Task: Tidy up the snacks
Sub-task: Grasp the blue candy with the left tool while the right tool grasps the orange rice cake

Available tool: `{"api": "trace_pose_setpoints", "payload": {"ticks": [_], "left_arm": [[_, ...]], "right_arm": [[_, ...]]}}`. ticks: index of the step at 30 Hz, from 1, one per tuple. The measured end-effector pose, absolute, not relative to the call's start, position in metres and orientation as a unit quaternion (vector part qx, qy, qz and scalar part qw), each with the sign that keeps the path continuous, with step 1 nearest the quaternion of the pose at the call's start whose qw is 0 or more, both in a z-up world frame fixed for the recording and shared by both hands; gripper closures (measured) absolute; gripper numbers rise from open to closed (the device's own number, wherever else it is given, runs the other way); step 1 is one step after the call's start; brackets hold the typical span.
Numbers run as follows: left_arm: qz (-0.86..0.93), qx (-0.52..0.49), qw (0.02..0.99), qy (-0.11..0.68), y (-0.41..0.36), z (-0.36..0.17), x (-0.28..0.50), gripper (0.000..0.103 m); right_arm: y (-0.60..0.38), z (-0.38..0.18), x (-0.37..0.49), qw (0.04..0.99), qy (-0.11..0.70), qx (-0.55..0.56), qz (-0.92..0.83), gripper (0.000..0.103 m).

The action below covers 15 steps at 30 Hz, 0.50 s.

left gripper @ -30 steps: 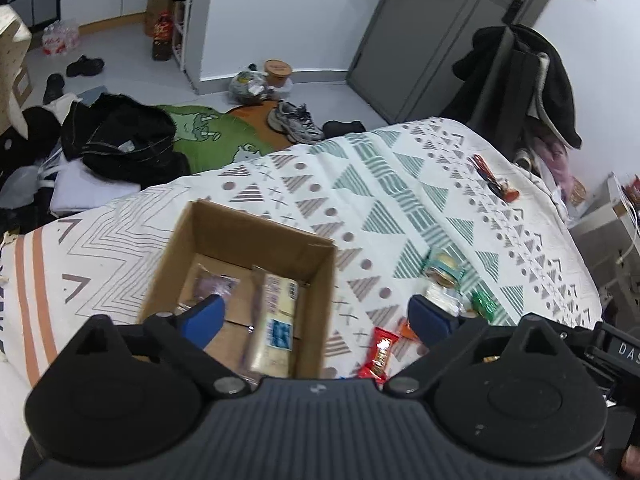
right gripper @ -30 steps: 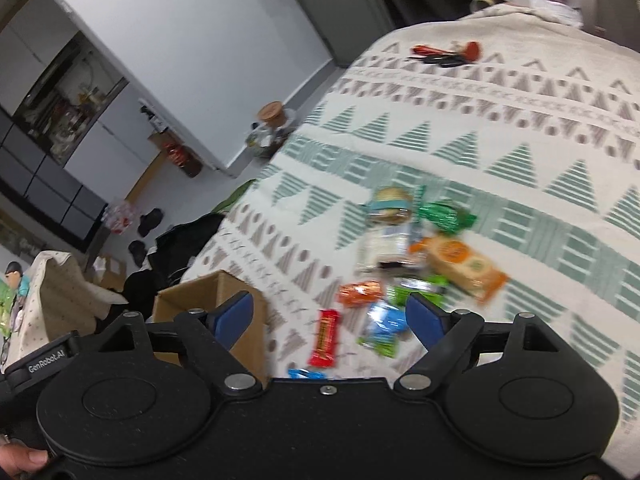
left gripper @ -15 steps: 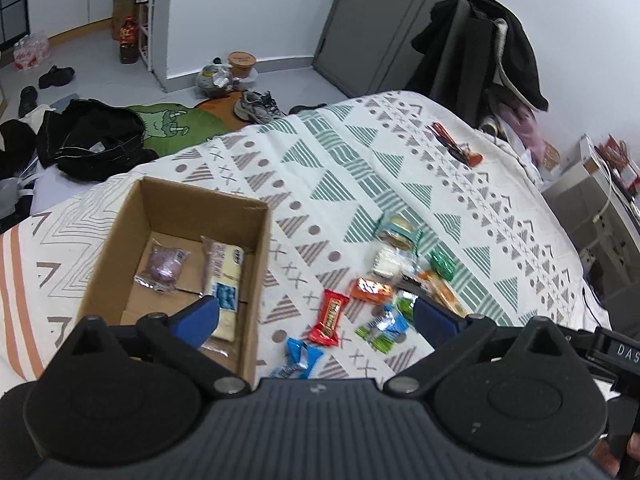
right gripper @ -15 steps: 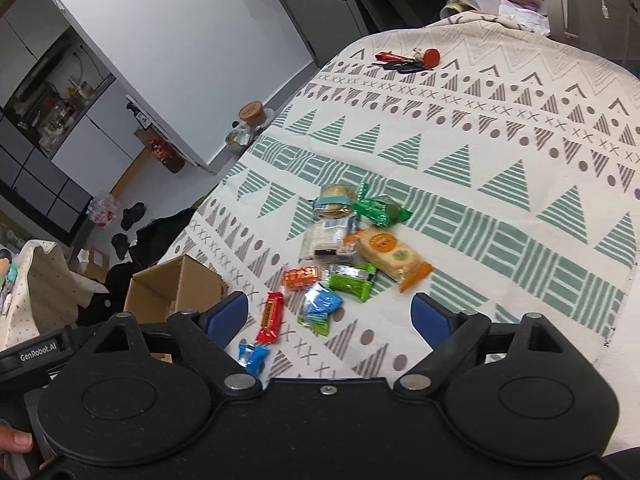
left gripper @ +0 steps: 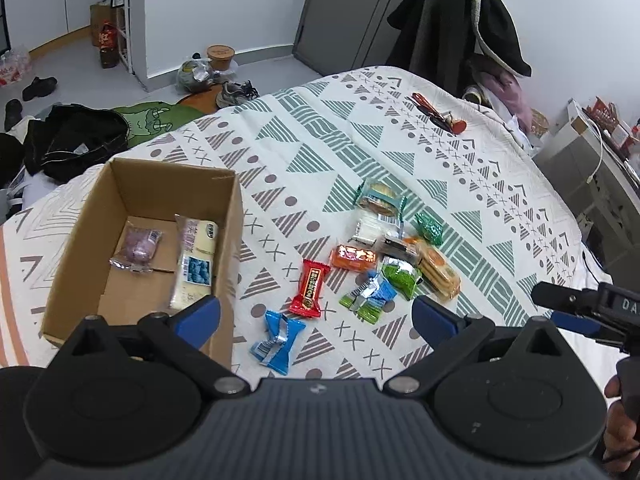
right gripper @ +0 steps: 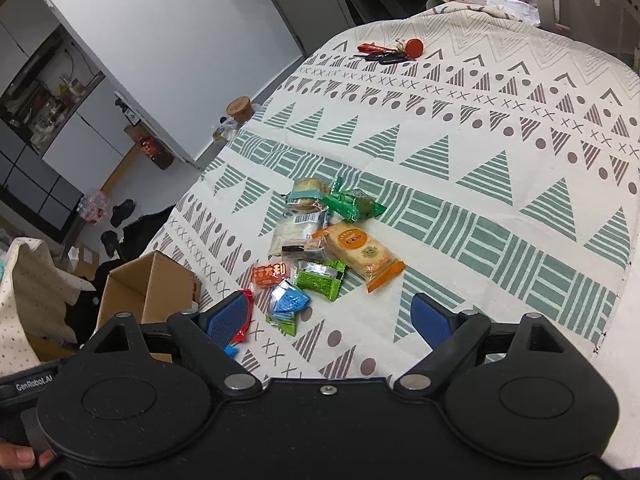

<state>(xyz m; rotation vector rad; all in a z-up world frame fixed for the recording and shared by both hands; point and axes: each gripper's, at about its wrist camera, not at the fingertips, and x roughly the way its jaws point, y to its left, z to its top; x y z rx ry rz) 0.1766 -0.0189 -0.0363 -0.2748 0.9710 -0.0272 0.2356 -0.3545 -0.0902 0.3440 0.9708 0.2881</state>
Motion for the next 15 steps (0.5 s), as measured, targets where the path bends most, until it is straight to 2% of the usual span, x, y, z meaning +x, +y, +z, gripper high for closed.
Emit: {"api": "trace_pose_setpoints", "payload": {"ticks": [9, 15], "left_arm": [[-0.012, -0.121, 0.871, 0.476, -0.027, -0.058, 0.181, 0.005], [-0.007, -0.117, 0.865, 0.488, -0.033, -0.079, 0.188, 0.014]], "right_arm": [[-0.348, -0.104, 0.253, 0.858, 0.470, 0.143, 0.151, 0.018], [-0.343, -0.119, 0.269, 0.856, 0.475, 0.121, 0.162, 0.032]]}}
